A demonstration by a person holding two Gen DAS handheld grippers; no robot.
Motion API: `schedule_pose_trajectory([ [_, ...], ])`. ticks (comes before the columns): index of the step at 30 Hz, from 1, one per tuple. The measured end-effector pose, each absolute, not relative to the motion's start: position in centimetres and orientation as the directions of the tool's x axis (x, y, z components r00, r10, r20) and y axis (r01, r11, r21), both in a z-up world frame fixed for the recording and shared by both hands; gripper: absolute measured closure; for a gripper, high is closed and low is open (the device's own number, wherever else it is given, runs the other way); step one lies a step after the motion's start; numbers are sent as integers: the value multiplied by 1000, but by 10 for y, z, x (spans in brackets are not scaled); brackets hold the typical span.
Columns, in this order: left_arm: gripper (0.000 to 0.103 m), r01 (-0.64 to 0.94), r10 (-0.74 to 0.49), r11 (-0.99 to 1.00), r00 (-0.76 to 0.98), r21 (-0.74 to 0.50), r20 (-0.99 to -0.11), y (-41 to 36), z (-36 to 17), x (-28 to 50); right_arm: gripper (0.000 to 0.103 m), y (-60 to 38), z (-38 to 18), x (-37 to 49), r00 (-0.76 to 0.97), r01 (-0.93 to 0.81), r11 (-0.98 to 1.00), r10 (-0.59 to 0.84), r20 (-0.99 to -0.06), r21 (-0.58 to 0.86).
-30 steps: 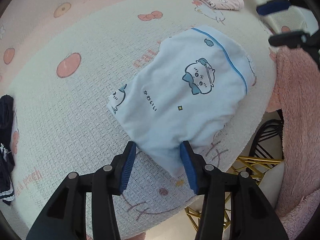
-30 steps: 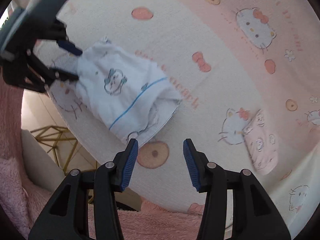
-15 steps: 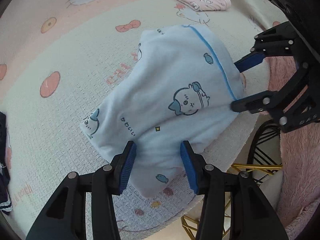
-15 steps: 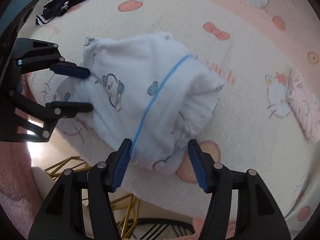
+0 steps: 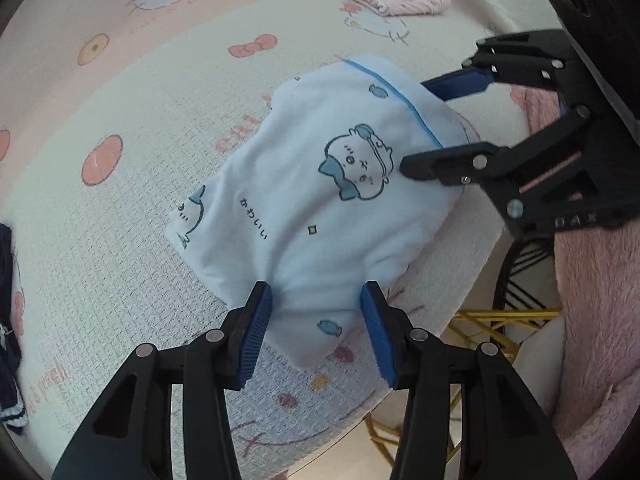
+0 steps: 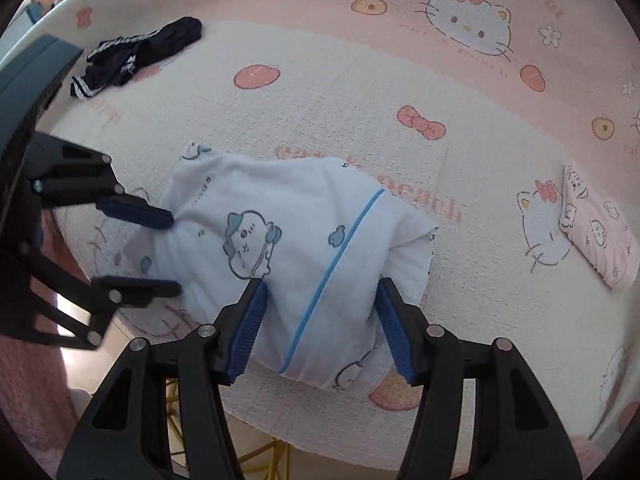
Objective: Fold clothes
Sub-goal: 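Pinch the pants edge with the right gripper and tuck it under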
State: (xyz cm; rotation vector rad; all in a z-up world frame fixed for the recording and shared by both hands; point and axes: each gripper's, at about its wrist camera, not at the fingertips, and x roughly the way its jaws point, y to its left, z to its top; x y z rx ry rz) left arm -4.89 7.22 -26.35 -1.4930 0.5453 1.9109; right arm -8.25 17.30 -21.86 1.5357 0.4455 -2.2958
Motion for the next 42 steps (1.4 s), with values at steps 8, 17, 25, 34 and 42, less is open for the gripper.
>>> schedule_pose_trajectory([
  [8, 50, -675, 276, -733, -183, -83, -944, 69, -239, -59, 43, 199, -230, -80, -283, 402, -915, -152, -947, 27],
  [17, 50, -673, 131, -739, -166, 16, -977, 64, -274, -60, 40, 213, -239, -72, -256, 321, -939, -213, -943, 125],
  [25, 50, -594, 219, -802, -208, -55, -953, 22, -243, -64, 38, 227, -198, -66, -327, 318, -923, -320, -889, 216],
  [34, 50, -384, 283, -912, -329, -146, -901, 58, -256, -125, 42, 232, -213, -128, -398, 197, -966, -233, -887, 166],
  [42, 47, -214, 226, -962, -261, -172, -939, 11, -279, -113, 41, 304, -218, -118, -406, -12, -938, -312, -859, 346],
])
